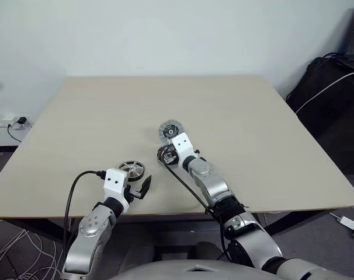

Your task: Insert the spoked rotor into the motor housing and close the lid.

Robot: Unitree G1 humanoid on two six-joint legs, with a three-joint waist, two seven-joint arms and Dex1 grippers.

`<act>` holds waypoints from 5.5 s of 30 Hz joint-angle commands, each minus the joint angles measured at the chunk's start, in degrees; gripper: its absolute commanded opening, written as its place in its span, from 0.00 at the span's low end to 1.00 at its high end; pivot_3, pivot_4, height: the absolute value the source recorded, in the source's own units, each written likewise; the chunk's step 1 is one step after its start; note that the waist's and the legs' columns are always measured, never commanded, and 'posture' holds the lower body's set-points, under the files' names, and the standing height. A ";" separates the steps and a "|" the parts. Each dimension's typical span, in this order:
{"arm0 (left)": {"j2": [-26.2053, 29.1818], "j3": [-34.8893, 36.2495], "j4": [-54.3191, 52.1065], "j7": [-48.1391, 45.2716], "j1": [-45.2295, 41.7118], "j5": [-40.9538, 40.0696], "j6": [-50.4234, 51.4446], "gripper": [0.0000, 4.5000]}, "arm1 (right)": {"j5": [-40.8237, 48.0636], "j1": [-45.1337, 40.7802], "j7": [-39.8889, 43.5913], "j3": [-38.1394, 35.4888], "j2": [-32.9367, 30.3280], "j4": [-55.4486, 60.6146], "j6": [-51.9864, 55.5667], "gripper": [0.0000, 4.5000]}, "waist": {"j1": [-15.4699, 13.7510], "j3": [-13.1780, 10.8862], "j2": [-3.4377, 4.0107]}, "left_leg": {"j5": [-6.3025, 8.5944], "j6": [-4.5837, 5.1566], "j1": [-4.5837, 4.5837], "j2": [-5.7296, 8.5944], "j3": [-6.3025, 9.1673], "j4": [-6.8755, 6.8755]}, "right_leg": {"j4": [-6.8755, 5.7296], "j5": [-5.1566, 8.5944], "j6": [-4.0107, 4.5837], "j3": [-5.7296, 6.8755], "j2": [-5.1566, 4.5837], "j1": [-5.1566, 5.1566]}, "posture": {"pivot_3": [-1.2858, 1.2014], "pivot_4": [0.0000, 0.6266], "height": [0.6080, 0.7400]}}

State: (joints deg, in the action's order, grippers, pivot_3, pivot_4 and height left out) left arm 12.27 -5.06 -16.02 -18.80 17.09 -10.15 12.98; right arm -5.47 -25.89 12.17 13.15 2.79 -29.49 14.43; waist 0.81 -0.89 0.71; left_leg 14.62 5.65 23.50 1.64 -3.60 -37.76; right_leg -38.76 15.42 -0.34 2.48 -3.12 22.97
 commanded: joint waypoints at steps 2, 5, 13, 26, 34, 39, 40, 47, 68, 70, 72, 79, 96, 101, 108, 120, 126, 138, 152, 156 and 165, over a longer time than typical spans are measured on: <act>-0.29 -0.02 -2.77 0.04 -0.34 -0.02 -1.19 1.00 | -0.32 -2.06 -0.29 -0.19 0.53 -0.39 -0.25 0.01 | 0.00 0.00 0.00 | 0.00 0.00 0.00 0.00 0.00 -0.01 | 0.00 0.00 0.00 0.00 0.00 -0.01 | 0.52 0.00 1.00; -0.25 -0.02 -2.93 0.06 -0.32 -0.02 -1.07 1.00 | -0.36 -2.08 -0.19 -0.23 0.59 -0.50 -0.19 0.01 | 0.01 0.00 0.00 | 0.00 0.00 0.00 0.00 0.00 -0.01 | 0.00 0.00 0.00 0.00 0.00 0.00 | 0.52 0.00 1.00; -0.20 0.01 -2.88 0.10 -0.34 0.04 -0.99 1.00 | -0.59 -1.92 0.37 -0.26 0.47 -0.69 0.19 0.01 | 0.01 0.00 0.00 | 0.00 0.00 0.00 0.00 0.00 -0.01 | 0.00 0.00 0.00 0.00 0.00 0.00 | 0.52 0.00 1.00; -0.14 0.21 -2.64 0.25 -0.35 0.21 -1.22 1.00 | -0.84 -5.73 0.32 -1.04 -0.17 -7.43 -1.28 0.01 | 0.10 0.00 0.00 | 0.00 -0.01 -0.01 0.00 0.00 0.00 | 0.00 0.00 0.00 0.00 0.00 -0.01 | 0.52 0.00 1.00; -0.11 0.10 -2.56 0.07 -0.71 0.16 -1.12 1.00 | -0.63 -6.03 0.61 -0.89 -0.11 -7.34 -2.29 0.01 | 0.20 0.00 0.00 | 0.00 -0.01 -0.01 0.00 0.00 0.00 | 0.00 -0.01 -0.02 0.00 0.00 -0.01 | 0.52 0.00 1.00; -0.06 0.05 -2.54 -0.07 -0.74 0.09 -1.05 1.00 | -0.11 -4.07 1.39 -0.83 -0.35 -2.81 -1.36 0.01 | 0.22 0.00 0.01 | 0.00 0.00 0.00 0.00 0.00 0.00 | 0.00 -0.01 -0.02 0.00 0.00 0.00 | 0.52 0.00 1.00; -0.06 0.00 -2.51 -0.09 -0.70 0.10 -1.06 1.00 | -0.25 -3.72 1.58 -0.58 -0.43 -2.29 -1.17 0.01 | 0.22 0.00 0.01 | 0.00 0.00 0.00 0.00 0.00 0.00 | 0.00 -0.01 -0.02 0.00 0.00 0.00 | 0.52 0.00 1.00; -0.09 -0.21 -2.40 -0.27 -0.69 0.05 -1.06 1.00 | -1.12 -3.29 2.42 0.63 0.02 -2.57 -0.27 0.01 | 0.24 0.00 0.00 | 0.00 -0.01 0.00 0.00 0.00 0.00 | 0.00 -0.01 -0.02 0.00 0.00 0.00 | 0.52 0.00 1.00; -0.50 0.11 -3.45 1.02 0.37 0.16 -1.20 1.00 | -0.69 -7.48 2.87 -0.17 0.33 -11.08 -4.45 0.01 | 0.34 0.01 0.01 | -0.01 -0.01 -0.04 0.00 0.00 0.01 | -0.02 -0.02 -0.02 0.00 0.00 -0.04 | 0.52 0.00 1.00; -0.49 -0.01 -3.33 0.96 0.27 0.14 -1.19 1.00 | -0.07 -6.70 3.56 -0.46 0.06 -8.47 -4.44 0.01 | 0.34 0.01 0.02 | -0.01 -0.01 -0.03 0.00 0.00 0.01 | -0.02 -0.02 -0.02 0.01 0.00 -0.02 | 0.52 0.00 1.00; -0.50 -0.16 -3.22 0.88 0.10 0.13 -1.09 1.00 | 0.38 -6.04 3.77 -0.82 -0.09 -5.71 -4.32 0.01 | 0.35 0.00 0.02 | -0.01 -0.01 -0.02 0.00 0.00 0.01 | -0.02 -0.02 -0.03 0.00 0.00 -0.01 | 0.52 0.00 1.00; -0.50 -0.49 -2.74 0.37 -0.61 0.07 -0.87 1.00 | 0.57 -5.14 3.72 -0.87 -0.05 -1.64 -3.07 0.01 | 0.36 0.00 0.02 | -0.01 -0.01 0.00 0.00 0.00 0.04 | -0.02 -0.03 -0.04 0.00 0.00 0.03 | 0.52 0.00 1.00; -0.67 0.05 -3.20 0.68 0.42 0.15 -1.15 1.00 | 0.42 -5.98 2.59 -1.29 0.19 -8.97 -3.89 0.01 | 0.45 0.06 0.07 | -0.01 -0.02 -0.16 0.00 -0.01 0.04 | -0.02 -0.01 0.08 -0.01 -0.01 -0.14 | 0.52 0.00 1.00; -0.67 -0.18 -2.79 0.48 0.05 0.16 -1.17 1.00 | 1.63 -5.43 3.94 -1.58 0.58 -4.23 -4.58 0.01 | 0.45 0.04 0.09 | -0.01 -0.02 -0.05 0.00 -0.01 0.05 | -0.02 -0.05 0.01 -0.01 0.00 -0.01 | 0.52 0.00 1.00; -0.65 -0.16 -2.72 0.23 -0.14 0.15 -1.15 1.00 | 1.20 -5.14 2.89 -1.60 0.54 -6.19 -3.97 0.01 | 0.41 0.04 0.08 | -0.01 -0.02 -0.01 0.00 0.00 0.06 | -0.01 -0.05 0.02 -0.01 0.00 0.02 | 0.52 0.00 1.00; -0.54 0.14 -3.32 0.38 0.18 0.13 -0.87 1.00 | 0.09 -4.23 2.37 -0.92 -0.49 -9.16 -1.37 0.01 | 0.36 0.15 0.13 | -0.01 -0.02 -0.24 0.00 -0.01 0.07 | -0.01 -0.01 0.12 -0.01 -0.02 -0.21 | 0.52 0.00 1.00; -0.66 -0.25 -2.61 0.11 -0.62 0.17 -0.98 1.00 | 0.36 -3.11 3.94 -0.32 -0.63 1.03 2.17 0.01 | 0.35 0.13 0.15 | -0.01 -0.02 -0.15 0.00 -0.01 0.08 | -0.02 -0.04 0.11 0.00 -0.02 -0.10 | 0.52 0.00 1.00; -0.93 -0.87 -1.64 -0.26 -1.27 0.20 -1.29 1.00 | -0.67 -1.95 4.61 2.67 -1.03 11.55 14.97 0.09 | 0.30 0.12 0.14 | -0.02 -0.03 0.13 0.00 -0.01 0.11 | 0.01 -0.04 0.10 -0.01 -0.02 0.21 | 0.52 0.00 1.00; -1.29 -0.79 -1.58 0.18 -0.69 0.22 -1.65 1.00 | -2.33 -3.16 2.34 3.75 -1.53 11.13 20.54 0.49 | 0.33 0.12 0.14 | -0.02 -0.03 0.17 0.00 -0.01 0.11 | 0.01 -0.03 0.13 -0.01 -0.02 0.26 | 0.52 0.00 1.00; -1.44 -0.86 -1.64 0.34 -0.53 0.25 -1.73 1.00 | -2.79 -3.55 1.94 4.10 -1.66 9.72 20.45 0.49 | 0.34 0.12 0.13 | -0.02 -0.03 0.17 0.00 -0.01 0.11 | 0.01 -0.03 0.11 -0.01 -0.02 0.26 | 0.52 0.00 1.00; -1.66 -0.80 -1.74 0.72 -0.21 0.29 -2.14 1.00 | -3.81 -4.76 1.86 4.66 -1.92 6.08 19.46 0.49 | 0.36 0.13 0.13 | -0.02 -0.03 0.17 0.00 -0.01 0.11 | 0.00 -0.04 0.11 -0.01 -0.02 0.25 | 0.52 0.00 1.00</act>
State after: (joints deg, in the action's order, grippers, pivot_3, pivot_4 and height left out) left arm 10.92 -5.96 -16.08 -18.39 17.21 -10.08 12.05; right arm -8.70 -29.16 14.48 17.73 0.94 -23.01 34.95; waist 1.17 -0.76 0.84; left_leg 14.60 5.62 23.67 1.65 -3.61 -37.65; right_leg -38.76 15.39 -0.23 2.47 -3.14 23.22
